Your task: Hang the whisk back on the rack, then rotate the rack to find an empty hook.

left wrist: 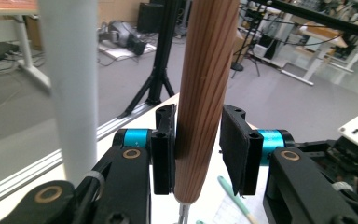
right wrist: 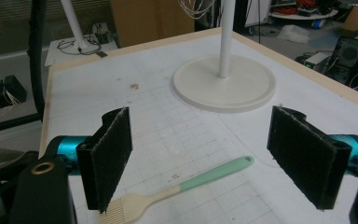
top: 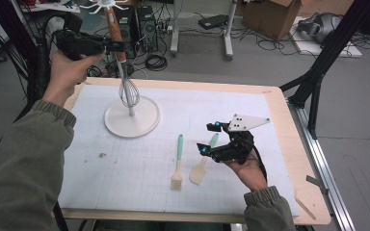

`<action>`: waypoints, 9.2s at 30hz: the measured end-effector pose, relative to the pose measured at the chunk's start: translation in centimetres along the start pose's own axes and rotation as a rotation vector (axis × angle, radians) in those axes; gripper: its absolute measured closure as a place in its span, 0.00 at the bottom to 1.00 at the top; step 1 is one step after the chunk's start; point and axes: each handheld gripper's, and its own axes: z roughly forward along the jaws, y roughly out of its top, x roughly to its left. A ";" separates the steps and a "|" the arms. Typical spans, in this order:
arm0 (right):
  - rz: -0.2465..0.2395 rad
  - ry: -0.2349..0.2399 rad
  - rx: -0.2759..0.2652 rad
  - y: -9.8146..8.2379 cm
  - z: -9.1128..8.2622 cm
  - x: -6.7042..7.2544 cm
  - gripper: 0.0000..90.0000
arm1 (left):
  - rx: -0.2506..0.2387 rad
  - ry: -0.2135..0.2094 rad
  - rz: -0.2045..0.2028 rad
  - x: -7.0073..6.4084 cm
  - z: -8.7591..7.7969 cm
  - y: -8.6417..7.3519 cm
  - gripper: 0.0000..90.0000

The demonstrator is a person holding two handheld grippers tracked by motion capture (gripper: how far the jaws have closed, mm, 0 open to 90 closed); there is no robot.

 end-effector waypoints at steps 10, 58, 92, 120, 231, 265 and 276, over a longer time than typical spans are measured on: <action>-0.006 0.000 -0.001 0.1 0.0 0.1 0.23 | 0.005 0.041 0.034 -0.4 -0.5 -0.2 0.69; 0.019 -0.014 -0.013 0.1 -0.9 -0.5 0.23 | -0.001 0.062 0.098 -2.1 -4.0 -1.2 0.44; 0.017 -0.026 0.000 -0.3 -0.9 -0.5 0.23 | -0.069 0.049 0.122 -3.3 -5.3 0.7 0.87; 0.023 -0.024 -0.011 -0.6 -1.5 -0.6 0.23 | -0.144 0.156 0.102 -2.5 -5.0 4.0 0.99; -0.001 -0.046 -0.035 -0.4 -2.7 -0.6 0.23 | -0.176 0.315 0.083 -2.2 -5.4 3.8 0.98; 0.014 -0.092 -0.016 -0.6 -2.7 -0.7 0.22 | -0.099 0.260 0.137 -4.6 -8.7 -2.8 0.69; 0.024 -0.100 -0.009 -1.0 -3.0 -0.8 0.22 | -0.043 0.209 0.113 -4.6 -8.8 -6.0 0.45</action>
